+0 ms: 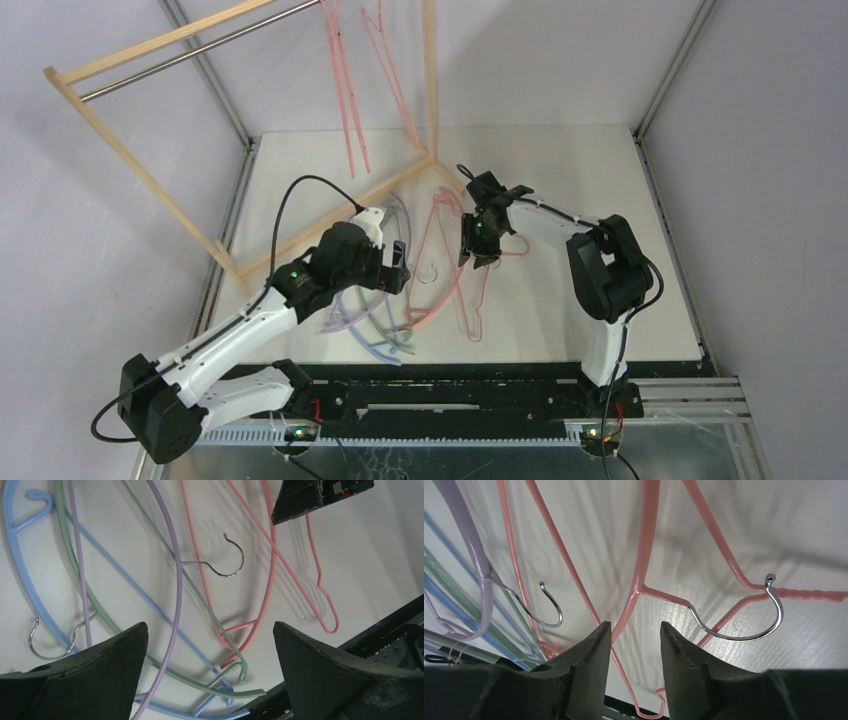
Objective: Organize the hangers
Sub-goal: Pick up the hanger at the center of the board.
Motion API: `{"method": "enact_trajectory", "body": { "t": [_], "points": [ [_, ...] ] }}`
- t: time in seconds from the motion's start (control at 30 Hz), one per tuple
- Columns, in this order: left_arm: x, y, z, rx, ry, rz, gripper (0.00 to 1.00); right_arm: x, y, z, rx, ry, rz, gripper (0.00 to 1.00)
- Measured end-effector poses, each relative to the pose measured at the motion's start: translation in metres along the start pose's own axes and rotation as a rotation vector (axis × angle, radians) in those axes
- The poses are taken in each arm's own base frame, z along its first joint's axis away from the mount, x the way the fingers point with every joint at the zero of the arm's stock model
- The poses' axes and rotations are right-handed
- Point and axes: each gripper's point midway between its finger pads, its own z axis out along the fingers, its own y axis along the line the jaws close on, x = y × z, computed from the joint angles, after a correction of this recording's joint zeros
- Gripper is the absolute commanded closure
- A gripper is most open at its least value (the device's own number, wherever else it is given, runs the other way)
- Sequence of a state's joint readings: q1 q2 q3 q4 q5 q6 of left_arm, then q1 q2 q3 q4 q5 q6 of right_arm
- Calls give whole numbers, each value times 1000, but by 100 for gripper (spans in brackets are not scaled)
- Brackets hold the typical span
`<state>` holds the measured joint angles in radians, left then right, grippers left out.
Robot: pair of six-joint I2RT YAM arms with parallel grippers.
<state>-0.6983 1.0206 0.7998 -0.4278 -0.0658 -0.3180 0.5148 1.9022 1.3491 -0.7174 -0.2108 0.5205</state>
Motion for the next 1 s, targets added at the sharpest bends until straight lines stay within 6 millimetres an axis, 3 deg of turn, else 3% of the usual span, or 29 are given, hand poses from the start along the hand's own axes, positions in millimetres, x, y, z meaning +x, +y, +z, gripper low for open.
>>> {"method": "enact_trajectory", "body": {
  "t": [0.17,0.47,0.63,0.73,0.93,1.0],
  "points": [
    [4,1,4,-5,17,1,0,13,-4,-1,14,20,-24,51],
    [10,-1,12,-3,57,8,0,53,-24,-30,43,12,-49,51],
    [6,-6,14,10,60,12,0,64,-36,-20,71,37,-39,51],
    [7,-9,14,16,61,17,1,62,-38,-12,73,39,-34,52],
    [2,-14,7,29,36,6,0,54,-48,7,85,53,-4,66],
    [-1,-15,5,30,22,0,0,52,-50,7,81,53,9,75]
  ]
}}
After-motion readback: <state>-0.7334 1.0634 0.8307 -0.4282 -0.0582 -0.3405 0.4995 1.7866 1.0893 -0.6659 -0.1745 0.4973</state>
